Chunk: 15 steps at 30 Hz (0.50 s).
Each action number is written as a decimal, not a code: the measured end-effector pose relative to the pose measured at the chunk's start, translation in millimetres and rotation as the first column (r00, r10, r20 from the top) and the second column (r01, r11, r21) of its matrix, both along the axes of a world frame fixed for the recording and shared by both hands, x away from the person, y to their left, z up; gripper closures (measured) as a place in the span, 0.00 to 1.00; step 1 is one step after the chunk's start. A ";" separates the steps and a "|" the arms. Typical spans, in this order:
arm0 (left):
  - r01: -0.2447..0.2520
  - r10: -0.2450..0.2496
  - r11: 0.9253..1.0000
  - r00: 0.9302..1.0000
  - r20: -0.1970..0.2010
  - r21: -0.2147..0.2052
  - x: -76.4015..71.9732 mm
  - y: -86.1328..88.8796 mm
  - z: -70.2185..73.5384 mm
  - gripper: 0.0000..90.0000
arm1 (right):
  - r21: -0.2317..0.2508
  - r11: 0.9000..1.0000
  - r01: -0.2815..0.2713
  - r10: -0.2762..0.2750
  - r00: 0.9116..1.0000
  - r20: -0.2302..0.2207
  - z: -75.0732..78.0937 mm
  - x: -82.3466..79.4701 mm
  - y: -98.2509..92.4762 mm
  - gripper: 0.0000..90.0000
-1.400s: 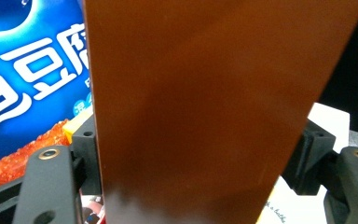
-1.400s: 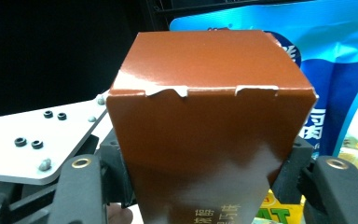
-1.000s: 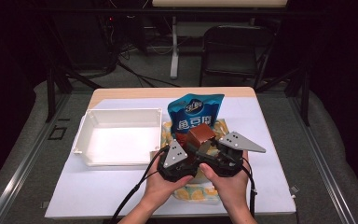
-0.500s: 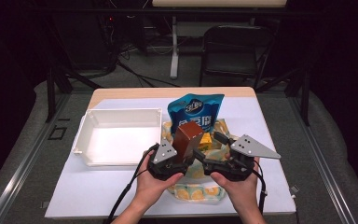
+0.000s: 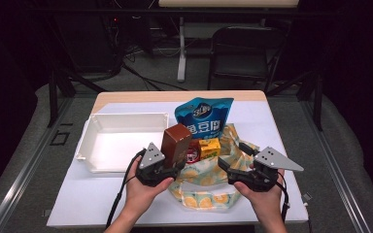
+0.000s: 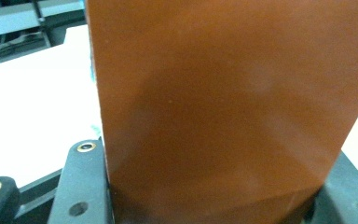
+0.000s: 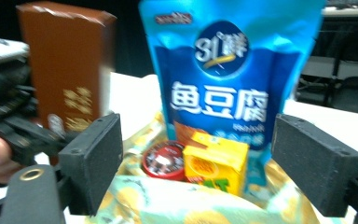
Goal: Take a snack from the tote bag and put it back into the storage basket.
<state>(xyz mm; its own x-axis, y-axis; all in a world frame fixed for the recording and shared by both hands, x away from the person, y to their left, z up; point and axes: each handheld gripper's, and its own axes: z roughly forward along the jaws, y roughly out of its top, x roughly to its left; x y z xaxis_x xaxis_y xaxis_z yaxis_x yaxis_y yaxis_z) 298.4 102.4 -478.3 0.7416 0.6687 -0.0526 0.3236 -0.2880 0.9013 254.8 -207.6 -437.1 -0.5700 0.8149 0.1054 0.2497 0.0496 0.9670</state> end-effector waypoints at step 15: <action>-0.106 0.106 0.994 0.994 -0.008 0.008 6.5 54.9 5.5 0.48 | -0.019 0.998 0.064 -0.065 0.997 -0.030 -32.9 6.2 -29.5 0.24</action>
<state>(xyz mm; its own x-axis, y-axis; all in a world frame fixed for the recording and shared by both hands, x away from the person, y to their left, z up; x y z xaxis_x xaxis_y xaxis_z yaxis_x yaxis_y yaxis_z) 304.8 157.3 -472.8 0.6664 0.7437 -0.0535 0.3603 -0.2583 0.8964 261.0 -237.0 -470.0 -0.5129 0.8518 0.1070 0.2820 0.0494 0.9581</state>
